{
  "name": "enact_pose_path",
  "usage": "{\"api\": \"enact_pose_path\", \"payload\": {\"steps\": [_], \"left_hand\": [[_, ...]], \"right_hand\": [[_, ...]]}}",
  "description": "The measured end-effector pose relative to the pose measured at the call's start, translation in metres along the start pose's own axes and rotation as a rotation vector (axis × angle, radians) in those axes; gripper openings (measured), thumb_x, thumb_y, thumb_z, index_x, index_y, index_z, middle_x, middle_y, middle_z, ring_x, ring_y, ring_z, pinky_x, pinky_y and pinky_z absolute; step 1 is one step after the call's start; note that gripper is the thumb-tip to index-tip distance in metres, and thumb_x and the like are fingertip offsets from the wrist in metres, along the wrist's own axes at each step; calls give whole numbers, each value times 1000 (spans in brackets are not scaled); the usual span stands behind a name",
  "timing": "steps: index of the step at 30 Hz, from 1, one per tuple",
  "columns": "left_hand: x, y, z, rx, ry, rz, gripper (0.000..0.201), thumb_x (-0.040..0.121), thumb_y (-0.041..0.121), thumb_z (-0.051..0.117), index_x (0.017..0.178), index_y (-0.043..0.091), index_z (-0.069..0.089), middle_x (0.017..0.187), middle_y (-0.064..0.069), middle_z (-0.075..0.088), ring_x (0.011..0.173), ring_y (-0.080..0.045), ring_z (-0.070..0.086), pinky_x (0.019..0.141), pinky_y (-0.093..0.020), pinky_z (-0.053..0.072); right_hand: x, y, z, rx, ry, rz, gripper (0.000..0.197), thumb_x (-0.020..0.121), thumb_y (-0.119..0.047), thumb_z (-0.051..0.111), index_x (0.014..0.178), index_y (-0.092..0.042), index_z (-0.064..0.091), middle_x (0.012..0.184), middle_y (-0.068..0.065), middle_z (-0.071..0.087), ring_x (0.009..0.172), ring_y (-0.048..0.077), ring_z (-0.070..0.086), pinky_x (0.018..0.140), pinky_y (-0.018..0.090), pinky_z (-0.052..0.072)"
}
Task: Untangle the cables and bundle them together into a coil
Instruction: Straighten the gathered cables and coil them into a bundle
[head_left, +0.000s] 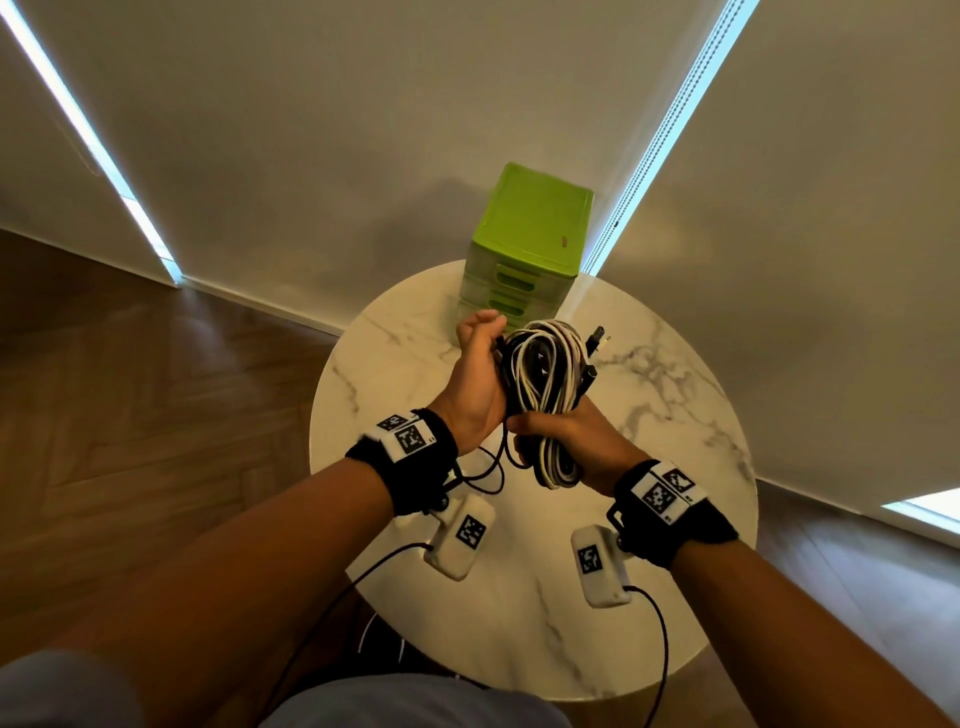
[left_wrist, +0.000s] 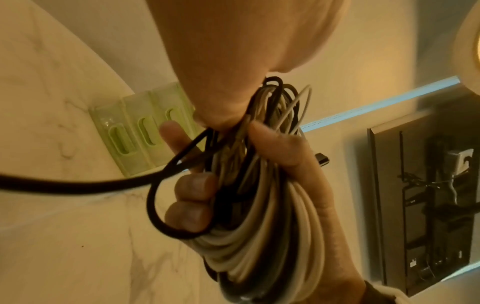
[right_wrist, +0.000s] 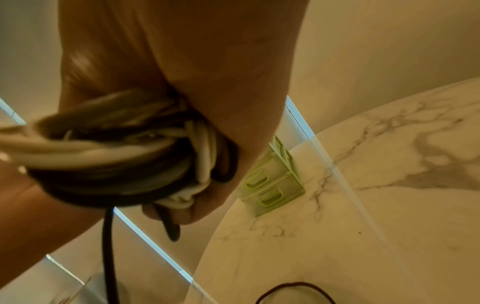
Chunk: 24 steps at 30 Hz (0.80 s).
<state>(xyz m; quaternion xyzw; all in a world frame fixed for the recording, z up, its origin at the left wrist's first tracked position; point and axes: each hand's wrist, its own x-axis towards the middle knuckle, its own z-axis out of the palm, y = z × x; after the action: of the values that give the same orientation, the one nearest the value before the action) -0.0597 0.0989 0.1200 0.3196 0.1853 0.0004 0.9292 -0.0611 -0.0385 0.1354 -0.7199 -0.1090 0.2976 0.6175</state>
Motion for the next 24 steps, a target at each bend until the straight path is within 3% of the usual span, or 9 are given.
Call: {"api": "enact_pose_path", "payload": {"steps": [3,6,8,11,15,17,20,22,24], "left_hand": [[-10,3,5,66,-43,-35,69,95,47,53,142,-3,43,141,-32,51,133,-39,51,112,-52,42],[-14,5,8,77,-111,-64,49,105,40,34,115,0,62,112,-20,69,112,-31,63,103,-43,47],[-12,10,8,97,-107,-36,51,101,43,48,120,-4,54,120,-20,63,125,-35,58,108,-44,46],[-6,8,6,107,-145,35,89,87,55,69,143,-6,37,143,-17,46,144,-41,37,119,-51,33],[-8,7,5,39,-294,48,65,105,53,29,146,6,45,152,-21,45,140,-33,45,119,-48,33],[-9,11,6,83,-280,60,61,103,56,30,135,10,54,140,-20,57,130,-30,53,116,-45,37],[1,12,-10,317,-132,67,62,95,65,36,125,13,53,114,-6,61,112,-18,55,105,-39,37],[1,5,-32,528,-173,-35,68,100,65,30,145,16,43,138,-4,56,130,-16,49,109,-35,30],[-8,-5,-52,736,-295,-144,59,106,54,27,153,18,30,153,-2,44,139,-12,42,114,-31,27]], "right_hand": [[-1,-1,-1,-32,-15,0,35,81,6,75,113,-4,64,85,9,70,70,19,67,63,33,56],[2,2,-2,-110,58,-22,37,79,5,78,112,-4,66,88,13,72,73,23,69,67,35,57],[5,5,-4,-202,111,-45,35,77,0,81,108,-10,69,89,8,74,78,21,70,74,40,59],[8,6,-5,-296,152,-69,37,73,-9,84,106,-21,70,93,2,74,88,20,71,85,46,60],[4,0,0,-142,114,-66,36,77,4,79,108,-11,70,98,12,73,86,20,70,74,29,60],[1,0,-1,-99,101,-51,24,78,7,75,101,1,69,93,22,71,80,26,69,71,32,60],[3,4,-5,86,127,19,16,86,9,67,101,8,63,83,26,65,77,37,68,77,52,61],[5,2,-6,235,174,41,16,87,9,66,103,6,62,84,23,62,79,39,67,83,62,58],[7,-3,-9,295,219,15,16,87,7,66,103,6,62,86,24,62,81,40,67,83,59,59]]}}
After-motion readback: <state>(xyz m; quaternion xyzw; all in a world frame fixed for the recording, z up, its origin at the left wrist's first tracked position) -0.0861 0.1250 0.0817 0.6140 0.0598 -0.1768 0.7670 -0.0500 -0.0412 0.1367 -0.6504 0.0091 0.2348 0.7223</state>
